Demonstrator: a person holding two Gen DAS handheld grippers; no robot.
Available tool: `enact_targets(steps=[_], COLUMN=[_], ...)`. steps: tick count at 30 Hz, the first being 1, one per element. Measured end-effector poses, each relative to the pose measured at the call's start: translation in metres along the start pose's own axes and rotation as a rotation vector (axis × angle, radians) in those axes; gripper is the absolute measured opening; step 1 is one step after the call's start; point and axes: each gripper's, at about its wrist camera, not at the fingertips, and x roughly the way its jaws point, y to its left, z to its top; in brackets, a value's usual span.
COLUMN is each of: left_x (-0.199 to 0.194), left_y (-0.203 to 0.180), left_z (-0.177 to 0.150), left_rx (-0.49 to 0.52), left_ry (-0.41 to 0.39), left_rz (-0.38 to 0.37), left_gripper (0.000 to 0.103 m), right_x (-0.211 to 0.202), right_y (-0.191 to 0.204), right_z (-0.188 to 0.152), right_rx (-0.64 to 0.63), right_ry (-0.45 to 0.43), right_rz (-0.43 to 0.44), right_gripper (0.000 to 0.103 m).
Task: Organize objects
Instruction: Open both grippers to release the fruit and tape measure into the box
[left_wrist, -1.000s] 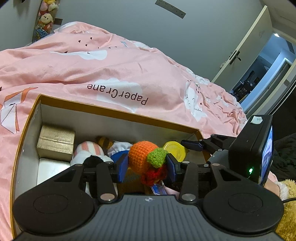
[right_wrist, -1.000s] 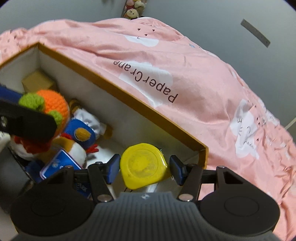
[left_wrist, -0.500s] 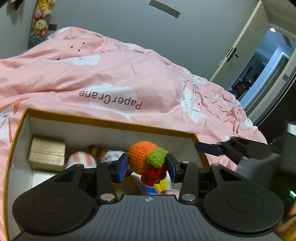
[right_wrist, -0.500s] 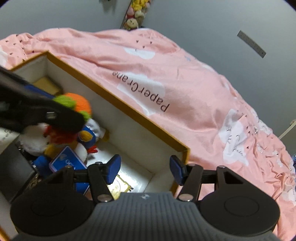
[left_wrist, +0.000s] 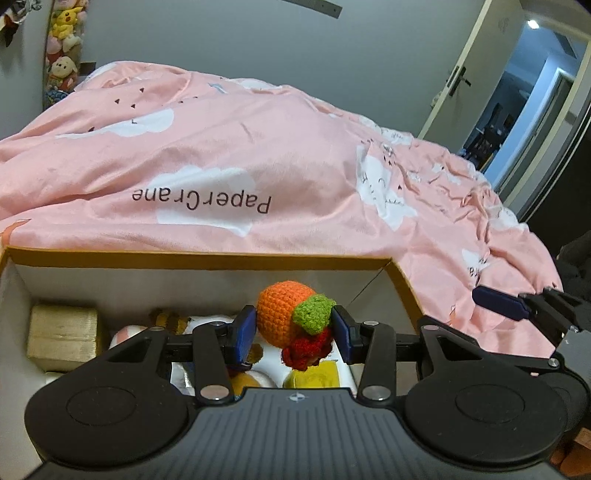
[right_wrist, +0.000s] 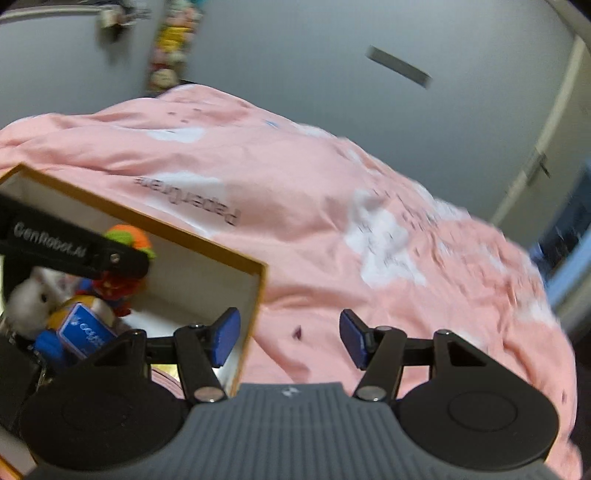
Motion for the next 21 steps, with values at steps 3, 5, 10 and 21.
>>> enact_targets(steps=[3,5,10,21], left_x=[0.008,0.014,0.021,0.017], left_y=[-0.001,0.000,0.004,0.013], left_z=[-0.002,-0.003,-0.004,-0.004], left_rx=[0.012,0.025,0.005,-0.054], left_ry=[0.008,0.017,0.038,0.019], left_rz=[0.026,0.051,0.046,0.060], left_gripper=[0.050,0.050,0.051,0.074], right_x=[0.004,0.007,0.008,0.011], right_y=[0.000,0.006,0.018,0.024], right_z=[-0.005,-0.005,-0.005,-0.005], right_rx=[0.066,0.051,-0.004,0.019], right_ry=[0.013,0.009,-0.030,-0.021], right_rz=[0.036,0.034,0.034,0.050], right_gripper=[0.064,0.064,0.071,0.071])
